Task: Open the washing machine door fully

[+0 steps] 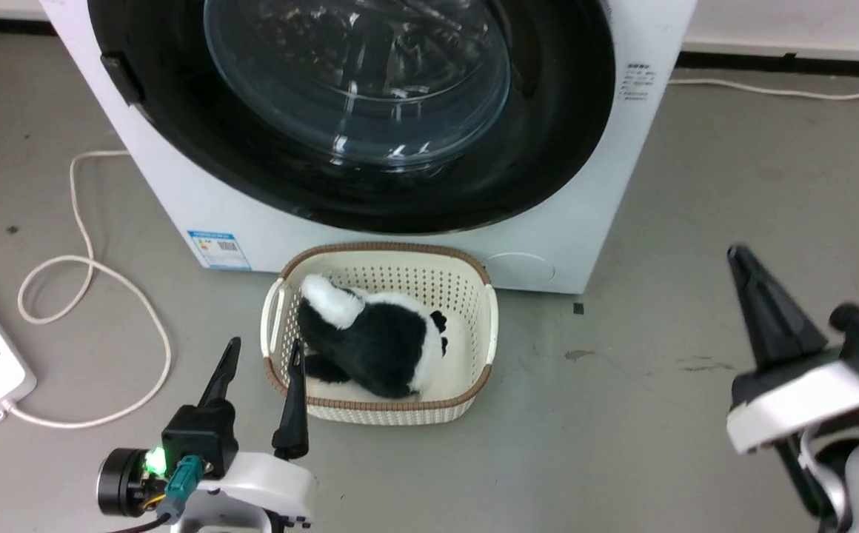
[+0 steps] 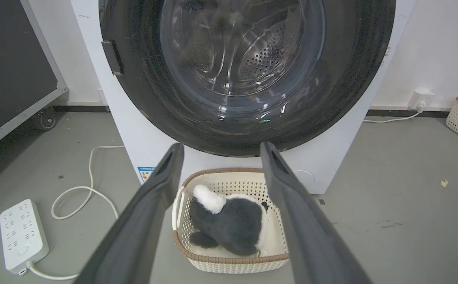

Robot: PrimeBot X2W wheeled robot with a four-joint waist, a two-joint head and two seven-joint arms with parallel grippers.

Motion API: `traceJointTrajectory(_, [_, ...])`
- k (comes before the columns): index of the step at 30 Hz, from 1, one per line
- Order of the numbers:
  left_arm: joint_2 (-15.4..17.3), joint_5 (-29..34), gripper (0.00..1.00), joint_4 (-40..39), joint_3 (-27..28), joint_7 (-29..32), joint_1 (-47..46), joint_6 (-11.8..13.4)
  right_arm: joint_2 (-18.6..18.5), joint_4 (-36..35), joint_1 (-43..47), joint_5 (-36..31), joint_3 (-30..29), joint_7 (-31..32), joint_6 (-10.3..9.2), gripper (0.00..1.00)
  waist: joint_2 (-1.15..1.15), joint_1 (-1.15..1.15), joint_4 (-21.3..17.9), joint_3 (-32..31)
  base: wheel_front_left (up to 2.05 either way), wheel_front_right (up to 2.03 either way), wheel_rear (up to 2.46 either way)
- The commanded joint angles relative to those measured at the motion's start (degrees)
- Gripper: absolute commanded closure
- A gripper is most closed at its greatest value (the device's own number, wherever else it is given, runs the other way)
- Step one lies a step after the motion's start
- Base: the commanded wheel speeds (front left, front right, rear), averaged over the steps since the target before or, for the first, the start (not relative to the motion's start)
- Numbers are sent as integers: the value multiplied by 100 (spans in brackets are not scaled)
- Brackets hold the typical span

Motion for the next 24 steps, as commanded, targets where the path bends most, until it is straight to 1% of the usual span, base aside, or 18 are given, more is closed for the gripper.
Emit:
traceJointTrajectory(1, [3, -23, 0, -29, -15, -60, -105, 32, -63, -18, -146, 76, -20, 8, -4, 100, 0, -1, 31, 42, 0, 0, 0])
traceJointTrajectory(7, [4, -85, 0, -41, -114, -131, -217, 79, -213, 98, -759, 433, -121, 161, -5, 100, 0, -1, 141, 227, 0, 0, 0])
traceJointTrajectory(12, [4, -117, 0, -65, -146, -191, -296, 120, -311, 345, -1279, 752, -190, 392, -5, 100, 0, -1, 229, 382, 0, 0, 0])
traceJointTrajectory(19, [5, -119, 0, -80, -185, -275, -397, 123, -314, 873, -2012, 1470, -375, 1032, -6, 100, 0, -1, 349, 629, 0, 0, 0])
traceJointTrajectory(21, [5, -193, 0, -100, -285, -347, -496, 170, -267, 1324, -2698, 2005, -556, 1507, -6, 100, 0, -1, 451, 870, 0, 0, 0])
traceJointTrajectory(24, [5, -232, 0, -105, -353, -382, -560, 192, -244, 1596, -3042, 2228, -694, 1728, -6, 100, 0, -1, 521, 991, 0, 0, 0])
